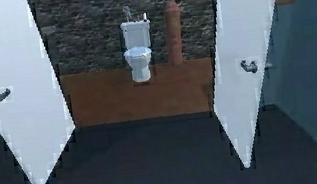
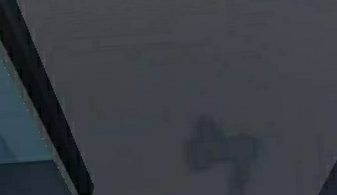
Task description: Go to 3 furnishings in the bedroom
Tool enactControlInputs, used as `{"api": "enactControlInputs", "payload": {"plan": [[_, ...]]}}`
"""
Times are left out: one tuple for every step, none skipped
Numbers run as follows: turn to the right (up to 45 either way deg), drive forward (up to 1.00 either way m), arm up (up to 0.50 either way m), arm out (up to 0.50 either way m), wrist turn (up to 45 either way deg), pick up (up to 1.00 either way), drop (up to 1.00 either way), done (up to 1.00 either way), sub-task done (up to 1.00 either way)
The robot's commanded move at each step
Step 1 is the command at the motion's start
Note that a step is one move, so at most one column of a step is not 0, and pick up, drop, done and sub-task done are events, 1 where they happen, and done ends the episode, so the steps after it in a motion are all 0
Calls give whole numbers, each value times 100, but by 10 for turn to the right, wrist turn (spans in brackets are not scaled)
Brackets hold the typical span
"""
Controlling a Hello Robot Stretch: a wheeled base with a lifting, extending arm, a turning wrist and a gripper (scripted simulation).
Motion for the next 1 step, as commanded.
{"api": "enactControlInputs", "payload": {"plan": [[30,0,0,0,0,0,0,0,0]]}}
